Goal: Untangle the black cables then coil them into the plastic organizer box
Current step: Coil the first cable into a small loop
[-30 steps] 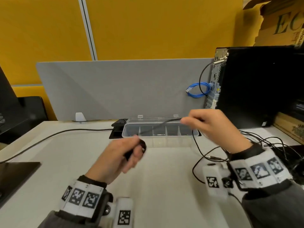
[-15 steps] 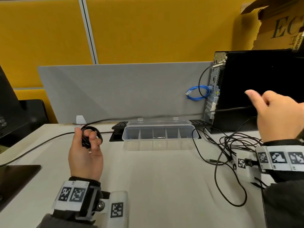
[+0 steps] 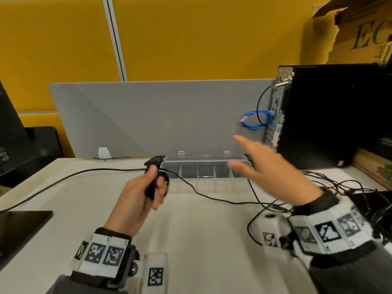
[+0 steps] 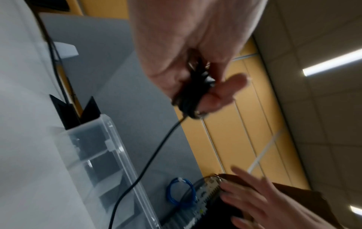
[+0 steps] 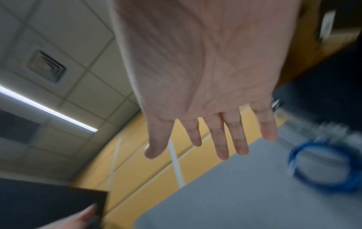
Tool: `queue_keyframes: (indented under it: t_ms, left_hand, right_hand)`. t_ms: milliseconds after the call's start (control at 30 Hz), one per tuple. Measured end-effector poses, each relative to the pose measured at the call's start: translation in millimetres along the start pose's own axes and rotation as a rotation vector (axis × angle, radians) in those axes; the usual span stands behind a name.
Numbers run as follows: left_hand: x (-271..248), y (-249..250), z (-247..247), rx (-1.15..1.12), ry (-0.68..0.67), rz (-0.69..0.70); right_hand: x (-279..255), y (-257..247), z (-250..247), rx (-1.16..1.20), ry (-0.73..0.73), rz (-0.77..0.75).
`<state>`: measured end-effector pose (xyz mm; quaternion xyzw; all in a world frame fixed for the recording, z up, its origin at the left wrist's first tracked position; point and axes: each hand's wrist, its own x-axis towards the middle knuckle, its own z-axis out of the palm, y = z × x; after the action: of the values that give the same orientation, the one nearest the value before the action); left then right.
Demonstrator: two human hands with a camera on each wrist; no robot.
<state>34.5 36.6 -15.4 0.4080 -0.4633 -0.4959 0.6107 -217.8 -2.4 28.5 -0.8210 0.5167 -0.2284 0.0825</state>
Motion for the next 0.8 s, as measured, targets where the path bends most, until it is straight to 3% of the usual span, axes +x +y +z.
queue_keyframes:
  t_ms: [67, 133, 167, 233, 300, 333, 400, 467, 500, 567, 633, 733, 800]
  left_hand:
    - [-10.2, 3.4, 8.9, 0.145, -0.255, -0.044]
    - [-15.3, 5.6, 8.7, 0.154, -0.462, -0.080]
    - [-16.8, 7.0, 6.9, 0.133, -0.551, -0.087]
    - [-19.2, 9.0, 4.9, 0.036, -0.651, -0.075]
    - [-21.2, 9.8, 13.1, -0.187, -0.522, -0.022]
    - [-20.0, 10.6, 18.1, -0.320, -0.393, 0.006]
    - [-11.4, 7.0, 21.2, -0.433, -0.151, 0.092]
    - [-0.5, 2.4, 15.9, -0.267, -0.014, 0.140]
    - [2.3, 0.3, 11.5, -0.089, 0.036, 0.138]
    - [0.4, -2.7, 3.9, 0.367, 0.019, 0.100]
    - [-5.7, -5.8, 4.7, 0.646, -0.227, -0.020]
    - [-20.6, -1.1, 21.8, 0.480, -0.567, -0.156]
    - [-26.4, 2.9, 29.4, 0.194, -0.602, -0.166]
  right_hand:
    - [-3.4, -27.4, 27.0, 0.024, -0.182, -0.132]
    - [-4.0, -36.9, 52.0, 0.045, -0.251, -0.303]
    - [-2.9, -39.2, 59.6, 0.124, -0.228, -0.362]
    - [0.8, -40.7, 63.0, 0.353, -0.093, -0.327]
    - [0.4, -43.3, 64.5, 0.393, 0.003, -0.271]
    - [-1.8, -46.5, 65.1, 0.288, -0.028, -0.271]
    - [-11.2, -53.2, 73.4, 0.029, -0.236, -0.295]
    - [-18.6, -60.6, 79.8, -0.007, -0.466, -0.337]
    - [-19.4, -63.9, 75.9, 0.036, -0.493, -0.351]
    - [-14.5, -61.7, 58.4, 0.048, -0.347, -0.353]
    - [-7.9, -49.7, 37.0, -0.002, -0.054, -0.333]
    - [-0.2, -22.7, 20.5, 0.030, 0.259, -0.295]
    - [3.7, -11.3, 23.2, 0.062, 0.212, -0.265]
